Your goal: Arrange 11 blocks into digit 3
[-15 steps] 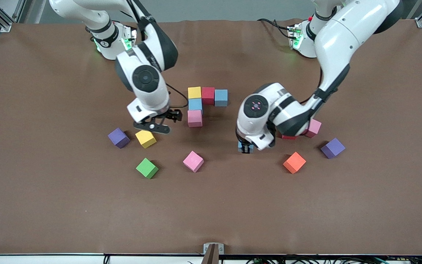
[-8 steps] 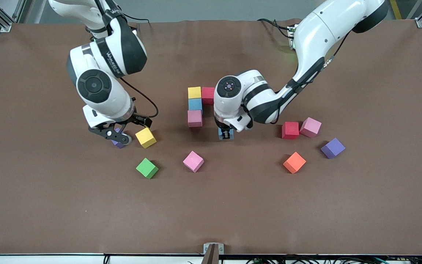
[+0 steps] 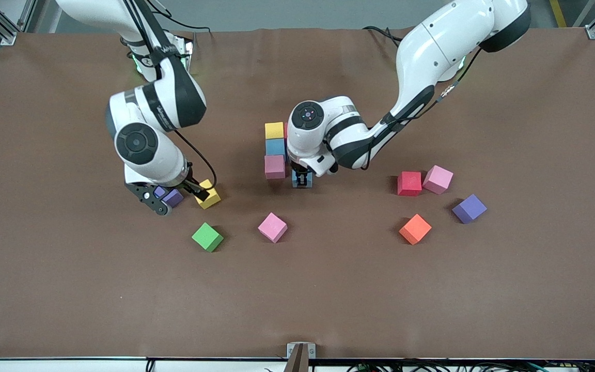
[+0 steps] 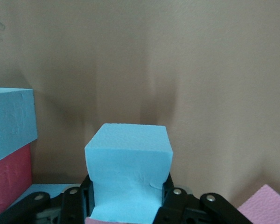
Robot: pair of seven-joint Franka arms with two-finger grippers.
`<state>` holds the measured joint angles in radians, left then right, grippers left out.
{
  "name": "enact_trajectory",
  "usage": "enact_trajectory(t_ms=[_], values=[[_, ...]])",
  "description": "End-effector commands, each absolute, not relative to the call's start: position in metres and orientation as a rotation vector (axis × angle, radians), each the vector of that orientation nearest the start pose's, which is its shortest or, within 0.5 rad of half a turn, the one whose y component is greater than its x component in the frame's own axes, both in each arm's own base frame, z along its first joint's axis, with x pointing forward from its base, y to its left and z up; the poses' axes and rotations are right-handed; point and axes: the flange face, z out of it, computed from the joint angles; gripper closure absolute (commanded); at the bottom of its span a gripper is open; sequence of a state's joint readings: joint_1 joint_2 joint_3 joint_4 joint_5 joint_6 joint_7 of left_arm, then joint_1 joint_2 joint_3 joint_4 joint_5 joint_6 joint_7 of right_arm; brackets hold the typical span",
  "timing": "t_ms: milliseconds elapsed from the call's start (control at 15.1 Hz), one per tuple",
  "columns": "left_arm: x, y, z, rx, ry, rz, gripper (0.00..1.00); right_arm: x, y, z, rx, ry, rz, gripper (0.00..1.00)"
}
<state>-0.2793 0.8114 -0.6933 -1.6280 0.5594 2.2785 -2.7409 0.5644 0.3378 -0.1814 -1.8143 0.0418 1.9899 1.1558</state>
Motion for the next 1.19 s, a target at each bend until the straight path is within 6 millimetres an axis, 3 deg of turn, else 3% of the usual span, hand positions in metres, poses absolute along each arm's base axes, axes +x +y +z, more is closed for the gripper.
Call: enact_trajectory(t_ms=[0, 265, 530, 862, 995, 1127], values=[[0.441, -0.529, 0.220, 2.094, 2.276, -0.094, 0.57, 0.557, 0.232, 0.317, -2.911, 1.430, 0.134, 0.00], [0.426, -0.539, 0.208, 2.083, 2.312, -0.110, 0.56, 0.545, 0.209, 0.264, -2.861, 1.454, 0.057, 0.00], [0.414, -0.546, 0.202, 2.064, 2.344, -0.109, 0.56, 0.544, 0.210, 0.230, -2.877, 1.452, 0.049, 0.00], [0.412, -0.548, 0.200, 2.027, 2.380, -0.101, 0.55, 0.547, 0.214, 0.217, -2.867, 1.434, 0.009, 0.03], [0.411, -0.550, 0.197, 2.015, 2.392, -0.091, 0.54, 0.546, 0.214, 0.212, -2.874, 1.434, 0.016, 0.09], [0.411, -0.551, 0.196, 2.008, 2.400, -0.087, 0.54, 0.545, 0.218, 0.212, -2.875, 1.426, 0.017, 0.21]])
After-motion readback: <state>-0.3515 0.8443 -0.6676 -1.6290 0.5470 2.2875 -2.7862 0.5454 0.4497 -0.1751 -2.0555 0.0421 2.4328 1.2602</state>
